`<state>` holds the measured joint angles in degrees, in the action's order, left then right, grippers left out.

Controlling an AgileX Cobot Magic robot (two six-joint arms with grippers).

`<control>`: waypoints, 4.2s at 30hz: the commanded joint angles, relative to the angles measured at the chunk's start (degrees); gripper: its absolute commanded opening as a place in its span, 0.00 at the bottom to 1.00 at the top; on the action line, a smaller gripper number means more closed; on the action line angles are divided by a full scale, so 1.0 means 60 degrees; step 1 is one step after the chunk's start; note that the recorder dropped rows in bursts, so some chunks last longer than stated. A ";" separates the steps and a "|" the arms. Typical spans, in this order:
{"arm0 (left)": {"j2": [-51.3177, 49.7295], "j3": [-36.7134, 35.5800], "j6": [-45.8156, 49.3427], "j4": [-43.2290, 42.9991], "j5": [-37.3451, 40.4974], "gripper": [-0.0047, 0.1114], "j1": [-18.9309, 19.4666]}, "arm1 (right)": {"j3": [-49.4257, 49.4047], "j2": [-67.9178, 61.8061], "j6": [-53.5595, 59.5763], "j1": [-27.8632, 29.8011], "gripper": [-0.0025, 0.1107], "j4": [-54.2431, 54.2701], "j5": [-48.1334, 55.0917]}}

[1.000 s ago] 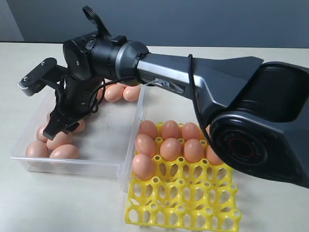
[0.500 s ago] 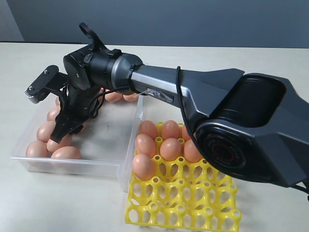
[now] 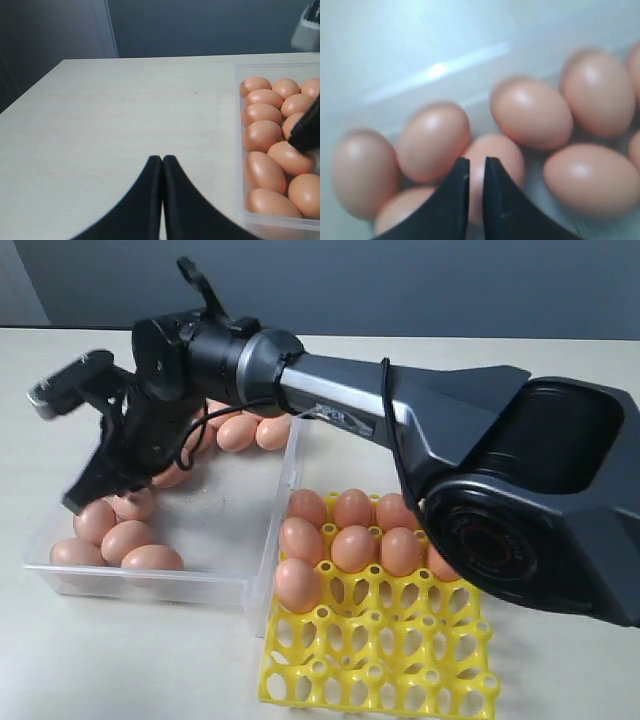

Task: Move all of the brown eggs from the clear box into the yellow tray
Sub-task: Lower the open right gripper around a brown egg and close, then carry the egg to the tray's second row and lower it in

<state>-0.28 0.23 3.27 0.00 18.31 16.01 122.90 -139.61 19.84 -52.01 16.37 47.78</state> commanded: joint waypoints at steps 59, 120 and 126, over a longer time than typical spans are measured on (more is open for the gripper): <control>0.0047 -0.0038 -0.0004 0.0000 -0.0104 0.04 -0.0044 | -0.0811 -0.0545 0.3357 0.0767 0.51 0.1403 -0.0590; 0.0047 -0.0038 -0.0004 0.0000 -0.0104 0.04 -0.0044 | -0.8064 0.5006 0.1202 -0.1244 0.02 -0.5903 0.3696; 0.0047 -0.0038 -0.0004 0.0000 -0.0104 0.04 -0.0044 | -0.8064 0.4575 0.1253 -0.1720 0.02 -0.6467 0.3696</control>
<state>-0.28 0.23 3.27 0.00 18.31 16.01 74.63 -111.28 26.91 -61.32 -19.95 69.90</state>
